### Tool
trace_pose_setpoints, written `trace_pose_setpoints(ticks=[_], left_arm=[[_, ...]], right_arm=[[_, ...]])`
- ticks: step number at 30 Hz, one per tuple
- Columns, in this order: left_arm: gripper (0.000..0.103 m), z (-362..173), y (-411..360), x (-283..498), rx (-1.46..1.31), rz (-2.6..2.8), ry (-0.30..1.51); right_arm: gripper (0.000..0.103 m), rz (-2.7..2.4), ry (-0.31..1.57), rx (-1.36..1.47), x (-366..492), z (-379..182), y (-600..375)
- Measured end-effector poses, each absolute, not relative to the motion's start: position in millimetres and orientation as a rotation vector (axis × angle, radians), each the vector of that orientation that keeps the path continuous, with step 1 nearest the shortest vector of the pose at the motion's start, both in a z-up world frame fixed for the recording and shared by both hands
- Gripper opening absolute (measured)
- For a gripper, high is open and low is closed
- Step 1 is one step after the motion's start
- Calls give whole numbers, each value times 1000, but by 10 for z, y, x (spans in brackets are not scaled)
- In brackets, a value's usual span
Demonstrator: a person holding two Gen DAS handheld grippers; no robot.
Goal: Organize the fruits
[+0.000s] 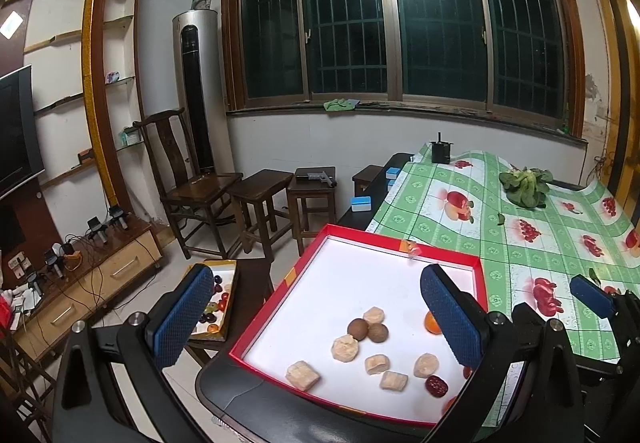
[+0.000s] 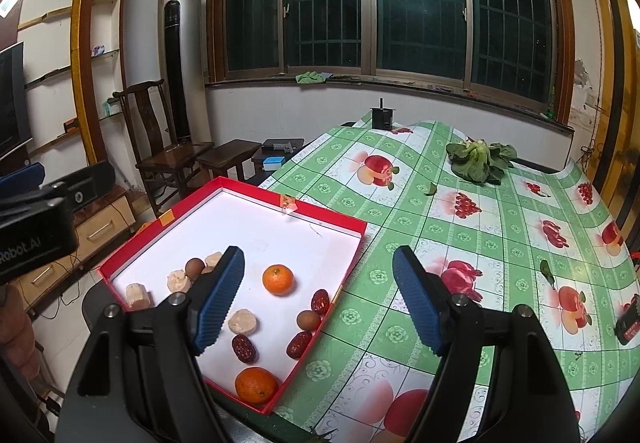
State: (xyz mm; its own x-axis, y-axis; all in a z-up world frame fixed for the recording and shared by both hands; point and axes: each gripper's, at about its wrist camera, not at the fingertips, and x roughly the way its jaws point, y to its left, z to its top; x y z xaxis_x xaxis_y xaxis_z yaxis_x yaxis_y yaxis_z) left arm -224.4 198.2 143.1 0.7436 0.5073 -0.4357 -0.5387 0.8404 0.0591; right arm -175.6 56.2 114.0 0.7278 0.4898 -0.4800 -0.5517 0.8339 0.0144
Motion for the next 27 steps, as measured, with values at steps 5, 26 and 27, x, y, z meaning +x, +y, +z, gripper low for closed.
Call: trace_pose_setpoints(ticks=[5,26,27], left_arm=[[103,1429,2021,-2276,-79,584,452],[103,1401,2099,-2280,-100,586,452],[103,1401,2116,-2281,-102,585,452]], right_arm=[[77,579,487,-139,-1775,1146,584],[77,589,487,-160,-1826,1117,693],[77,589,487,-162,-1817,1117,702]])
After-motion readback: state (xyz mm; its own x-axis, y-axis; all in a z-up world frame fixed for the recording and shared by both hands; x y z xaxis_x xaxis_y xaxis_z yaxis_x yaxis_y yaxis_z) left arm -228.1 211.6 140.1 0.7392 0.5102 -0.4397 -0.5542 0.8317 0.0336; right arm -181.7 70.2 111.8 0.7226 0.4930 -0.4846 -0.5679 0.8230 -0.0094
